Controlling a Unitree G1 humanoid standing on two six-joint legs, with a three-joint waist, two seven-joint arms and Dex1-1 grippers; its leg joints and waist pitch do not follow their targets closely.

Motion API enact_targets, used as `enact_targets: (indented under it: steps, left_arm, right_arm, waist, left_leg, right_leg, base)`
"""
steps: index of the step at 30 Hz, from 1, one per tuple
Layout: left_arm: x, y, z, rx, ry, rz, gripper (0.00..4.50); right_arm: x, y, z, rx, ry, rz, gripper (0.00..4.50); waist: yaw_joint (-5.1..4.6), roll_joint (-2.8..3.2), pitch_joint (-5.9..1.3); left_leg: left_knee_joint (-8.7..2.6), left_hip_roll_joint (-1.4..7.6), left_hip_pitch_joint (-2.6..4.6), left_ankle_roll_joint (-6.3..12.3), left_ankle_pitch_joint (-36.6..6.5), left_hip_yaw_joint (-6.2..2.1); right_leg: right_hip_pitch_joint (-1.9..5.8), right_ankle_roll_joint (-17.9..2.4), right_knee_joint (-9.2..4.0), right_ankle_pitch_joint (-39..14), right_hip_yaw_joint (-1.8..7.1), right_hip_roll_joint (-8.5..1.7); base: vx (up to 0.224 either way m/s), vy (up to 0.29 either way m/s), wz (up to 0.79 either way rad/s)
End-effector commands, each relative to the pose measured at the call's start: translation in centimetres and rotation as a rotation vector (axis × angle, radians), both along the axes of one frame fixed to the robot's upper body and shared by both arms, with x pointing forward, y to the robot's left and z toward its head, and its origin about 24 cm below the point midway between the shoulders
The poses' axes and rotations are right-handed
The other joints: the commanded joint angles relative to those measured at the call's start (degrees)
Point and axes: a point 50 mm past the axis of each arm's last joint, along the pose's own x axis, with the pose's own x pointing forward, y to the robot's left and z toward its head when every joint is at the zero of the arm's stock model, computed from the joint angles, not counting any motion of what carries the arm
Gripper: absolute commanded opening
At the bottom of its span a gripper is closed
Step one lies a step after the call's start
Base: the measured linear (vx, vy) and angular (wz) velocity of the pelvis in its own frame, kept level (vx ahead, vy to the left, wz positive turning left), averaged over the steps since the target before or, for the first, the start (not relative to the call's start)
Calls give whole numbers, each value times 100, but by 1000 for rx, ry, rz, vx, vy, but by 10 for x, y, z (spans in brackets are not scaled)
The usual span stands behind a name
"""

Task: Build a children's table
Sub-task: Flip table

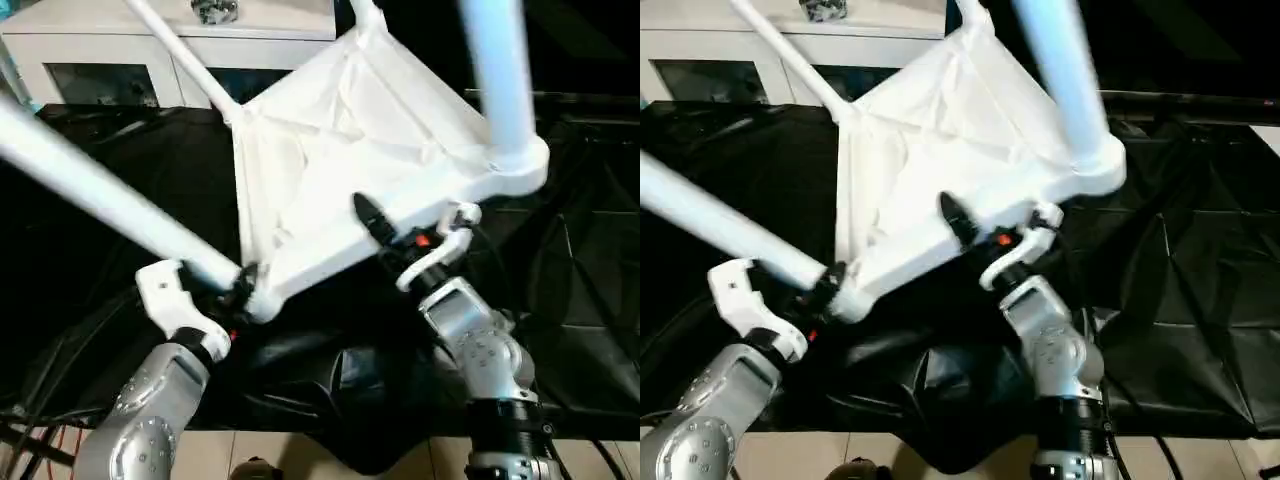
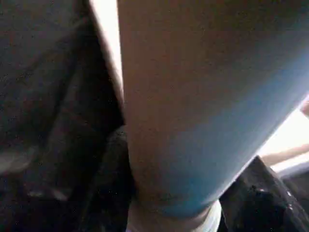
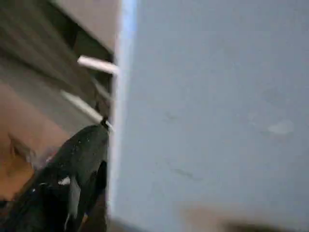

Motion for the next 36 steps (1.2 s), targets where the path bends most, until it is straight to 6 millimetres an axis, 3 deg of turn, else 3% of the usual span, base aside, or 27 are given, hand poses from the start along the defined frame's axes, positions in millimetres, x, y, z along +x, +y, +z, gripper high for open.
enact_targets:
  steps: [1, 8, 9, 11, 20, 22, 29, 34, 36]
  left_arm:
    - [-4, -21, 11, -38, -73, -136, 212]
    - [-6, -25, 12, -18, -88, -165, 212]
    - [-5, -23, 11, -10, -90, -158, 212]
    - [-5, -22, 11, 1, -93, -153, 212]
    - [-3, -12, 3, 77, -75, -96, 212]
    - [-3, -9, 0, 64, -63, -83, 281]
    - [-8, -2, -3, 46, -57, -84, 331]
    - [-29, 10, -4, 120, -72, -235, 376]
    - [-35, 13, -3, 147, -80, -286, 393]
  right_arm:
    - [4, 5, 9, 70, 3, 25, 450]
    - [6, 2, 5, 131, 61, 22, 404]
    - [6, 1, 5, 134, 68, 20, 380]
    - [6, 0, 6, 138, 69, 16, 380]
    - [9, -7, 7, 130, 80, 3, 298]
    - [9, -8, 7, 126, 83, 2, 282]
    - [10, -13, 10, 73, 60, -30, 226]
    - [10, -25, 17, -3, 39, -91, 214]
    - [10, -29, 20, -29, 29, -110, 212]
  waist:
    - [-26, 35, -345]
    - [-35, 34, -359]
    - [-38, 35, -349]
    - [-37, 38, -351]
    - [-42, 56, -359]
    - [-41, 65, -362]
    - [-46, 49, -379]
    - [-62, 60, -417]
    - [-55, 76, -422]
  left_leg:
    - [-457, 303, 196, -361, -969, -145]
    - [-426, 287, 171, -337, -701, -129]
    - [-429, 287, 174, -335, -740, -127]
    - [-431, 290, 177, -341, -764, -126]
    - [-427, 290, 180, -383, -740, -125]
    - [-424, 287, 175, -397, -728, -127]
    - [-402, 276, 169, -389, -627, -119]
    - [-350, 251, 145, -202, -214, -121]
    - [-332, 248, 160, -125, -86, -115]
  right_leg:
    - [108, -456, -389, 245, 208, -407]
    - [128, -511, -361, 461, 202, -411]
    - [122, -511, -370, 410, 204, -409]
    - [120, -503, -375, 351, 206, -412]
    - [116, -493, -366, 366, 200, -410]
    - [121, -504, -358, 419, 200, -411]
    - [136, -568, -342, 597, 195, -408]
    - [129, -531, -285, 1077, 171, -368]
    - [87, -484, -277, 1148, 157, -331]
  base:
    - [0, 0, 0]
    - [0, 0, 0]
    - [0, 0, 0]
    - [0, 0, 0]
    - [0, 0, 0]
    - [0, 0, 0]
    - [0, 0, 0]
    - [0, 0, 0]
    - [0, 0, 0]
